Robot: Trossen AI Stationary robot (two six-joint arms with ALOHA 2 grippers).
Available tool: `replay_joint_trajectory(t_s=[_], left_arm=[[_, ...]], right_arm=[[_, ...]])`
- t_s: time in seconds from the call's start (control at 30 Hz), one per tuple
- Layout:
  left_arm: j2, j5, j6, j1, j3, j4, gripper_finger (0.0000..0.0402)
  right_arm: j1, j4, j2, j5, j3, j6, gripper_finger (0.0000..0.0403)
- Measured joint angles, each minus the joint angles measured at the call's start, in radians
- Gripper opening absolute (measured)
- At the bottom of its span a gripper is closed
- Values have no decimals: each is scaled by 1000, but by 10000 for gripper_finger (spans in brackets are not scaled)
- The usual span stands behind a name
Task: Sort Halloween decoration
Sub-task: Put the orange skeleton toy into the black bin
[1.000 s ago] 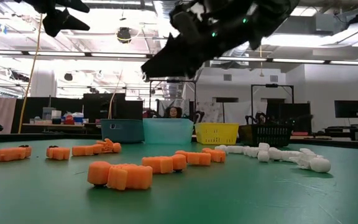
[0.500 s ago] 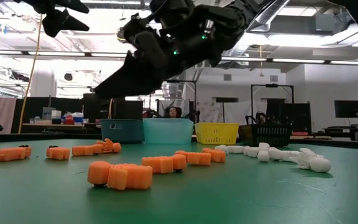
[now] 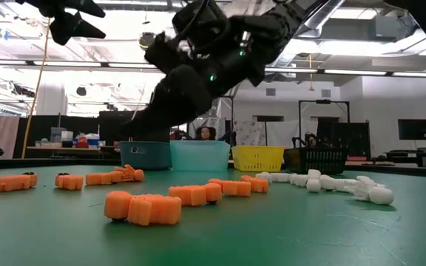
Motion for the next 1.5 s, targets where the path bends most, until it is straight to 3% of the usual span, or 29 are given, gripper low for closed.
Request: replay_joint_trajectory(t_s=[1.0,1.23,1.5], left_arm=[[0,0,-16,0,0,-6,261],[0,0,-9,0,0,-6,261],[0,0,-9,0,0,-6,261]], right_arm=[[37,-30,92,40,1,60,134],[37,-56,92,58,1,108,107],[39,-78,92,75,1,189,43]])
